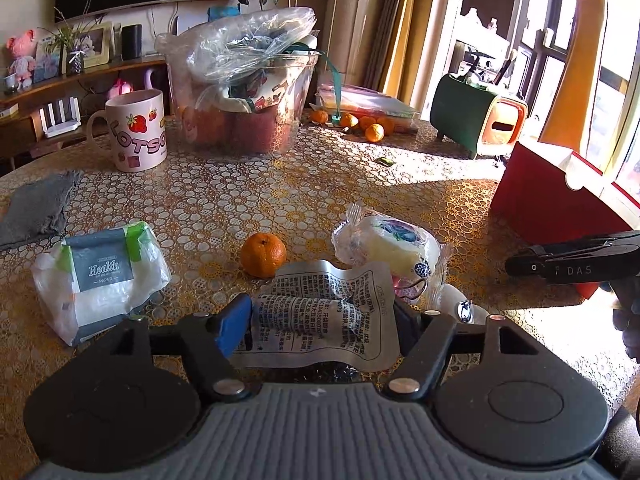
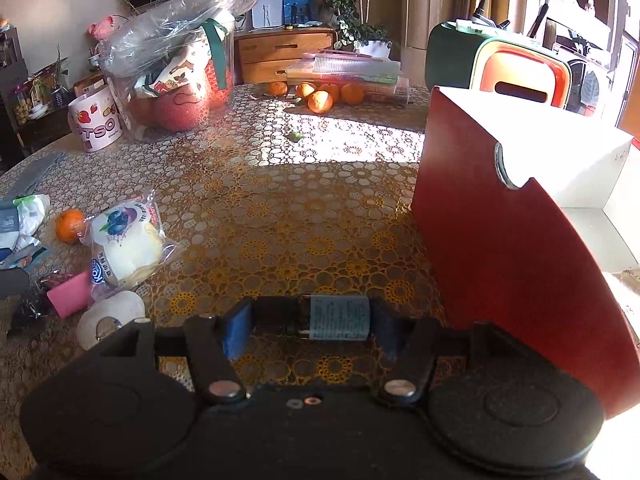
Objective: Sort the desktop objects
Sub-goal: 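Grasp the printed paper packet with the left gripper while right lifts bottle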
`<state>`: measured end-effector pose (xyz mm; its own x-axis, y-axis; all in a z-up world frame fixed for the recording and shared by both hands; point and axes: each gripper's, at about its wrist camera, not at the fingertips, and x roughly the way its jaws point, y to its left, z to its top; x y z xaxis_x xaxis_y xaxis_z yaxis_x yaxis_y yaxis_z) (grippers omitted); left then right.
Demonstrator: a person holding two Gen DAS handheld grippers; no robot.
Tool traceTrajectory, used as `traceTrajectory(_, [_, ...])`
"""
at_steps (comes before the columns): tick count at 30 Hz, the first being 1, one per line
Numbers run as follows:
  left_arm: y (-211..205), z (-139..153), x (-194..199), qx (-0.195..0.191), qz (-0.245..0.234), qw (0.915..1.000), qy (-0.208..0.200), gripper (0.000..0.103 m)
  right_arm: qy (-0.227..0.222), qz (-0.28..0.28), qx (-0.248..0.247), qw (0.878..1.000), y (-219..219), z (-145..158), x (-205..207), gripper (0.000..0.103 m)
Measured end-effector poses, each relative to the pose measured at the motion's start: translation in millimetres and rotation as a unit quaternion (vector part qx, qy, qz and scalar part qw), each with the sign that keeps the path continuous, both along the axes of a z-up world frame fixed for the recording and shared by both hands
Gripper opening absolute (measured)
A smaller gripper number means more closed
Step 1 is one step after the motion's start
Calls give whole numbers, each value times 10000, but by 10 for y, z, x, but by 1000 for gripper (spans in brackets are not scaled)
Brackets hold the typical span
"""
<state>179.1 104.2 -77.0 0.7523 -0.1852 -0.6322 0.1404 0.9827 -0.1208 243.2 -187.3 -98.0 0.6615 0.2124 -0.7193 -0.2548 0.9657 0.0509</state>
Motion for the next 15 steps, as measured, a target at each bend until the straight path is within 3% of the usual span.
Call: traceTrajectory(15, [-304,414,-308,34,-114,9997,-192,70,-293,271,276,9988,-229,475,-530,62])
